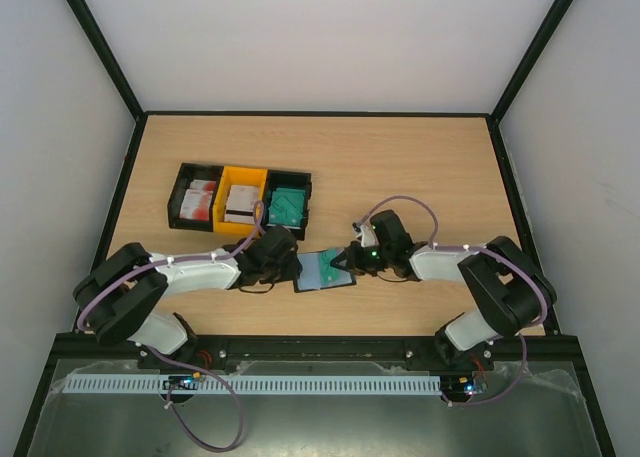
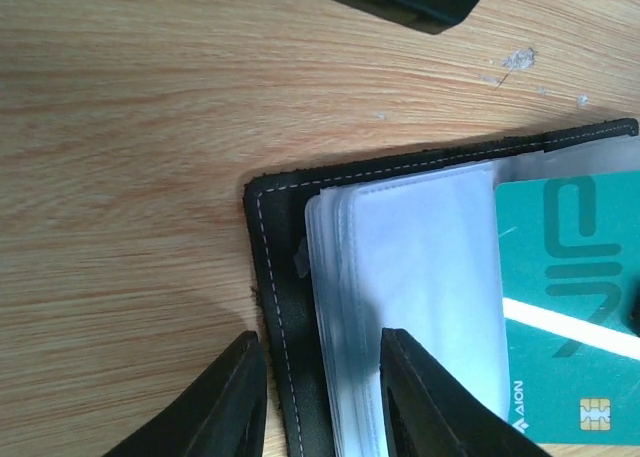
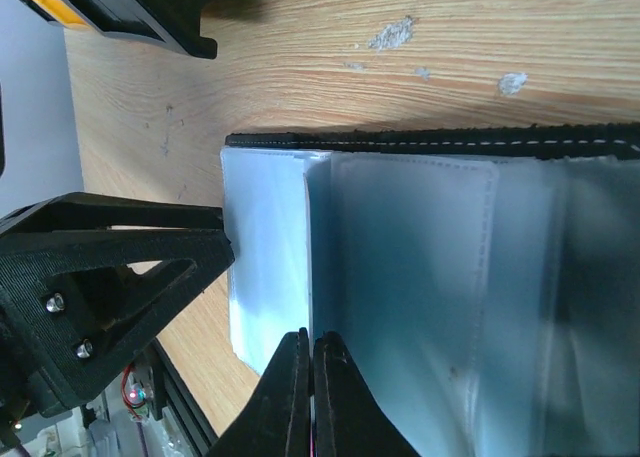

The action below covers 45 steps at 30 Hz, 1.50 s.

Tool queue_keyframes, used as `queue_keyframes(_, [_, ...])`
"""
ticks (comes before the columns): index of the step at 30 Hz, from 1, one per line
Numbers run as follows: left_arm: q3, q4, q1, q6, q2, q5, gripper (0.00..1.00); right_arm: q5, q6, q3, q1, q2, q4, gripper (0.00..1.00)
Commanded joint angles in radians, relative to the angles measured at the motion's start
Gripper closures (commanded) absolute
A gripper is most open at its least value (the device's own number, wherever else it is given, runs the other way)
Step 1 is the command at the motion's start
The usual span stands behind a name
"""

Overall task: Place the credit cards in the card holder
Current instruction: Insert the credit card into the card holder.

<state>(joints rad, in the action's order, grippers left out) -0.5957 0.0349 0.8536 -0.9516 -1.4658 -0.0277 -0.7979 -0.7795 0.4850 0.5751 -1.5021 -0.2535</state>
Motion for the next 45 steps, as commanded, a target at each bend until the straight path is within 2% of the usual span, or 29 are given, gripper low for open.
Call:
queue_keyframes(1, [0.019, -0.006, 0.014, -0.013, -0.016, -0.004, 0.67, -0.025, -0.017, -0.017, -0.003, -0.033, -0.065, 0.98])
queue_keyframes(13, [0.023, 0.008, 0.022, -0.018, -0.031, 0.025, 0.73, -0.006, -0.036, -0.036, -0.001, -0.097, -0.137, 0.98])
queue_keyframes(25, [0.023, 0.007, 0.024, -0.025, -0.042, 0.034, 0.74, -0.014, -0.083, -0.035, 0.049, -0.156, -0.205, 0.98])
queue_keyframes(31, [0.024, 0.011, 0.023, -0.028, -0.041, 0.042, 0.75, 0.007, -0.061, -0.045, 0.05, -0.146, -0.158, 0.98])
queue_keyframes(35, [0.026, 0.014, 0.023, -0.027, -0.038, 0.048, 0.75, 0.069, -0.027, -0.053, 0.054, -0.108, -0.038, 0.98])
queue_keyframes(38, [0.031, 0.009, 0.024, -0.026, -0.041, 0.049, 0.76, 0.072, -0.018, -0.056, 0.056, -0.108, -0.017, 0.98])
queue_keyframes(45, [0.039, -0.004, 0.023, -0.031, -0.046, 0.041, 0.77, 0.064, -0.082, -0.014, 0.128, -0.186, -0.136, 0.98])
